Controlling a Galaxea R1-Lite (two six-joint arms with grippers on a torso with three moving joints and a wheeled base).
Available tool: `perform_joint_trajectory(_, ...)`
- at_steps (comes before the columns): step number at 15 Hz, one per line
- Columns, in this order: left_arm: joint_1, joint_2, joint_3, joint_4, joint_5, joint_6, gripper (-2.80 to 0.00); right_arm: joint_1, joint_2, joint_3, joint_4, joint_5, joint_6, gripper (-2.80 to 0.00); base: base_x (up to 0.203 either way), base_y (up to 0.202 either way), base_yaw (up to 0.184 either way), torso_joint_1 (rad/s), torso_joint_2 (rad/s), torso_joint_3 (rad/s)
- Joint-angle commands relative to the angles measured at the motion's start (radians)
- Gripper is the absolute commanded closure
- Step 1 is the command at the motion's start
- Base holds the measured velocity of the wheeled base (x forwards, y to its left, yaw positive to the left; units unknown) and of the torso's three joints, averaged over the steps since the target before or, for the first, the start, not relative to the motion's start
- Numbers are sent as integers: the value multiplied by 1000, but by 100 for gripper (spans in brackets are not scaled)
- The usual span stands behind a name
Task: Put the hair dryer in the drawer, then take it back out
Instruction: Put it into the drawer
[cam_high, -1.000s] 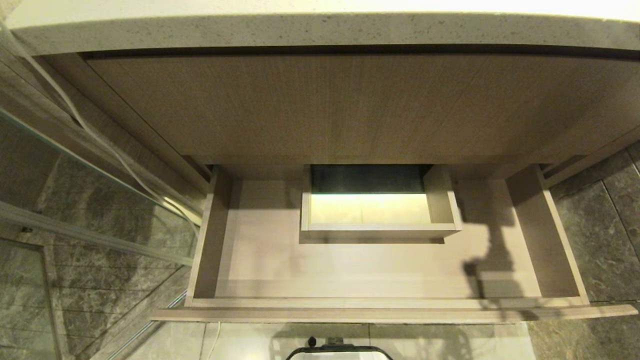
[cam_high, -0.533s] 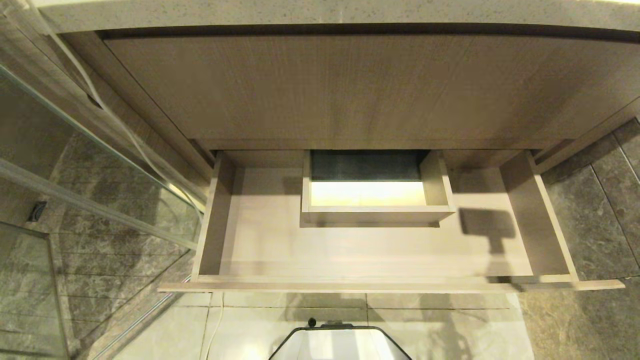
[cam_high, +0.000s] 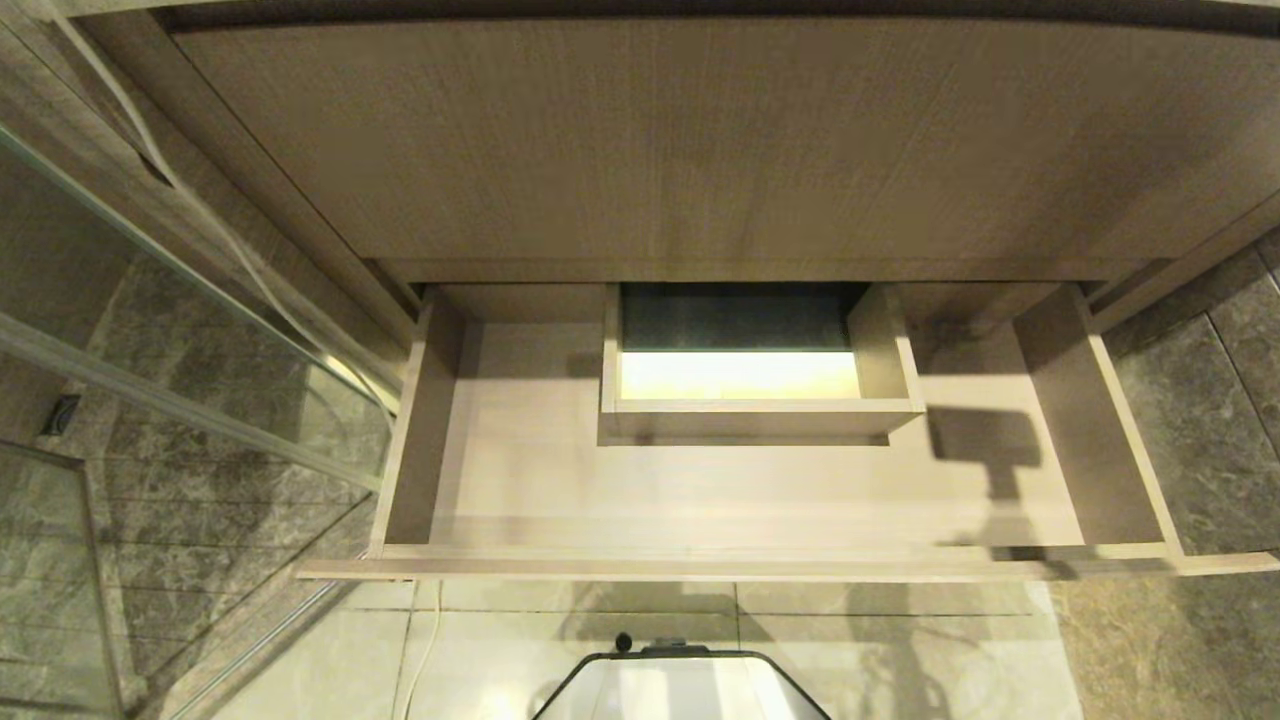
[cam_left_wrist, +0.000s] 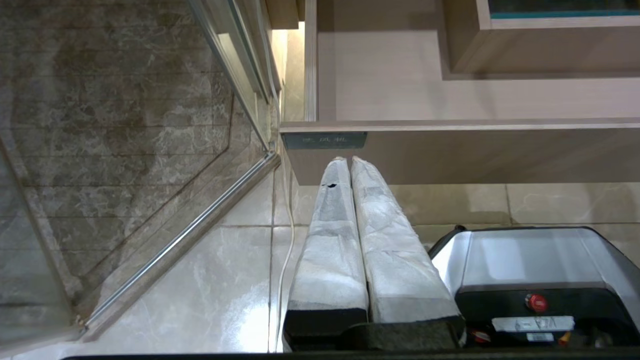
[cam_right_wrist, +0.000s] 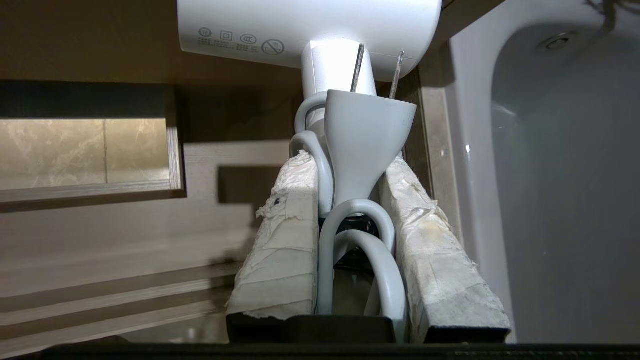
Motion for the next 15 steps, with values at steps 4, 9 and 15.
perform_joint_trajectory(4, 1, 0, -1, -1, 0, -1, 0, 0, -40, 45, 5, 2, -2, 0, 0, 0, 0, -264, 413, 135)
perform_joint_trajectory(9, -1, 0, -1, -1, 0, 0, 0, 1, -78, 98, 1, 5, -4, 0, 0, 0, 0, -94, 386, 293)
perform_joint_trajectory(15, -1, 0, 1, -1, 0, 0, 0, 1, -100, 144, 5, 5, -6, 0, 0, 0, 0, -51, 354, 312)
